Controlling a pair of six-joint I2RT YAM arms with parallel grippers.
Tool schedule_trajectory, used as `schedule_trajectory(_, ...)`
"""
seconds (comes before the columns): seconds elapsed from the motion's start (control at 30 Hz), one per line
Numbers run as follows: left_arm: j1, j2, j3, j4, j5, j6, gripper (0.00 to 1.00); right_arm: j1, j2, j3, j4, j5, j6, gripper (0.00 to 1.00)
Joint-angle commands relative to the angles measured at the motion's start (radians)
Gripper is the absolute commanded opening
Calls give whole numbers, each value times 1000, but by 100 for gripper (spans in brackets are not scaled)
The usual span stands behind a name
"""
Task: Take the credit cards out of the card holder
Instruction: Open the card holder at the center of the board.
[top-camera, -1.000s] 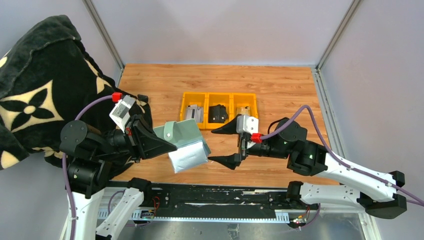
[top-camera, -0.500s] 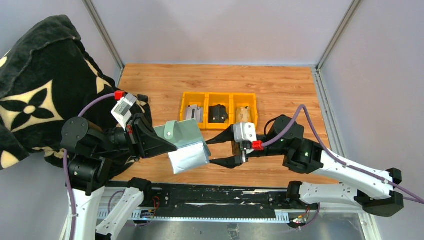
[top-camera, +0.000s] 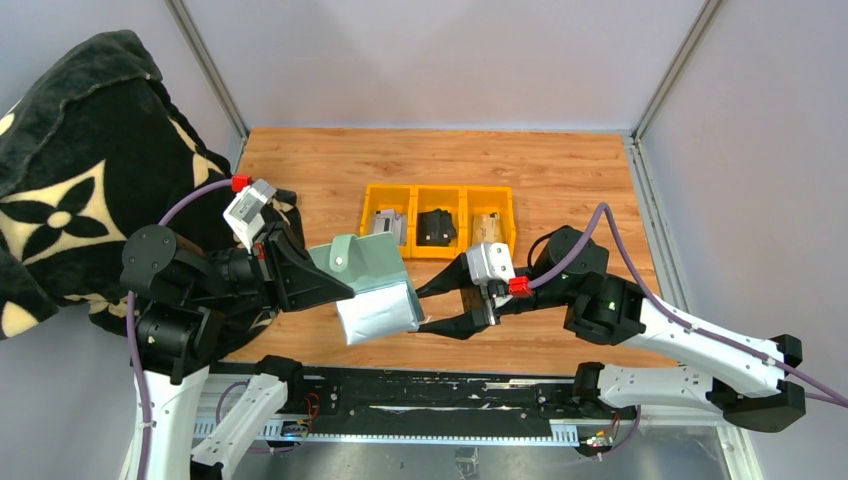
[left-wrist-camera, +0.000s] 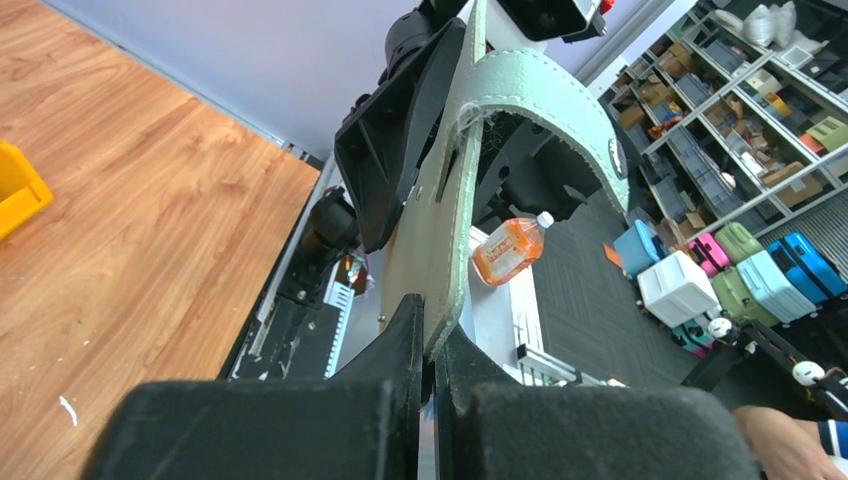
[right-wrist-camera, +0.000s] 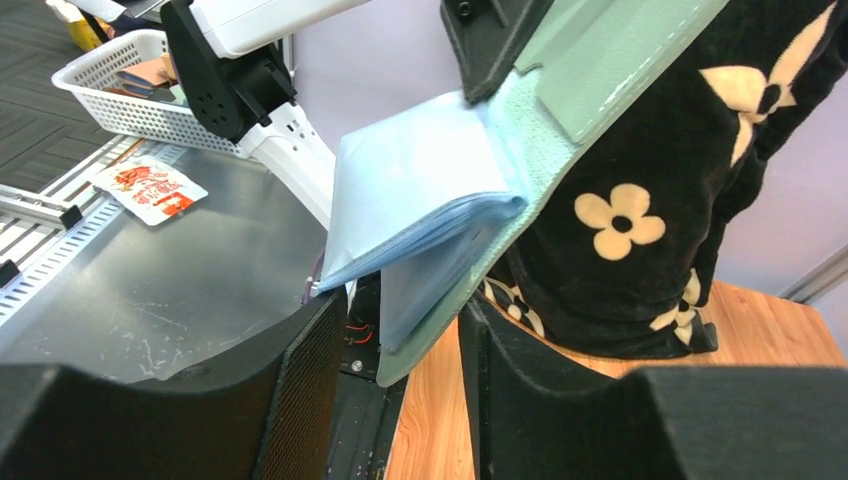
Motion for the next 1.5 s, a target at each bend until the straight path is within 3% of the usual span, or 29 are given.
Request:
schedule_trajectory(0.0,-3,16,43,9,20,-33,0,5,3,27,-21,-66,17,49)
schedule_trajectory(0.13,-3,21,51,6,16,-28,0,10,6,32,-25,-54,17,48)
schedule_trajectory(0.37,-3,23,49,4,10,-32,0,17,15,64,-26,37,5,33)
schedule_trajectory(0.6,-3,28,56,-3,15,-31,0,51,57,118,-100,160,-48,24)
schedule_trajectory(0.77,-3,20,34,-21,12,-27,0,75,94,160,-53,220,-63,30)
schedule_trajectory(1.03,-3,7,6,-50,16,18,0,80,130,210,46,250,63,11)
schedule_trajectory(1.07,-3,7,8,-53,14,31,5,80,127,207,57,251,89,7)
schedule_trajectory(1.17,-3,4,26,-73,-7,96,36,80,108,188,87,266,197,0)
schedule_trajectory(1.27,-3,14,109,-227,-88,281,59,79,87,160,102,304,317,0)
schedule_trajectory(1.33,-3,20,175,-326,-166,401,67,79,76,144,94,317,391,0)
schedule_trajectory(1.47,-2,3,232,-350,-320,502,69,80,89,168,-2,313,484,0)
